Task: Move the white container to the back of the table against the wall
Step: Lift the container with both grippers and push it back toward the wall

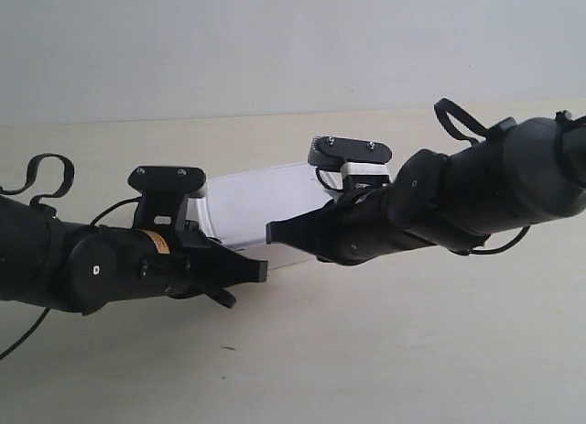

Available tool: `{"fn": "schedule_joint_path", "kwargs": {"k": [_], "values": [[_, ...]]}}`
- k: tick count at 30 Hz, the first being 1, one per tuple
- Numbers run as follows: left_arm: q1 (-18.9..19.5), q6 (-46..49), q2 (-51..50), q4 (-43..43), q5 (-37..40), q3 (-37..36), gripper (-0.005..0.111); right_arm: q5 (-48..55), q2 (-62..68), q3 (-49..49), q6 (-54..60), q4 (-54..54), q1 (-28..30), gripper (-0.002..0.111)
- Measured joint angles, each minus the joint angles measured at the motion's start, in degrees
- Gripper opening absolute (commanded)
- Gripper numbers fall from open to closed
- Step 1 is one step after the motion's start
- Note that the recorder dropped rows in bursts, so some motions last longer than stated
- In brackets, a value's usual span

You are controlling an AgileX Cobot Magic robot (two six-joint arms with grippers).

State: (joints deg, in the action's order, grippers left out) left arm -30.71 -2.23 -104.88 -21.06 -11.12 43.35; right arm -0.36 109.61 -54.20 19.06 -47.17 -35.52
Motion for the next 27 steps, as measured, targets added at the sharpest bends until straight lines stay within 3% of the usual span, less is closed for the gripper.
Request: {"fn": "schedule_joint_path", "kwargs": {"k": [10,17,27], "values": [[2.5,4.7,-3.9,1.1,3.1,7.5,0.0,2.0,3.3,-7.1,0.0,0.2,1.0,0.0],[2.7,6.3,-5.0,1.3,3.3,8.6,0.0,3.9,7.1,-10.9,0.0,0.3,4.3,0.0],[6.5,6.4,-8.7,2.4,3.3,12.0,0.0,6.0,9.7,-15.1,0.0,0.3,6.4,0.0]]}}
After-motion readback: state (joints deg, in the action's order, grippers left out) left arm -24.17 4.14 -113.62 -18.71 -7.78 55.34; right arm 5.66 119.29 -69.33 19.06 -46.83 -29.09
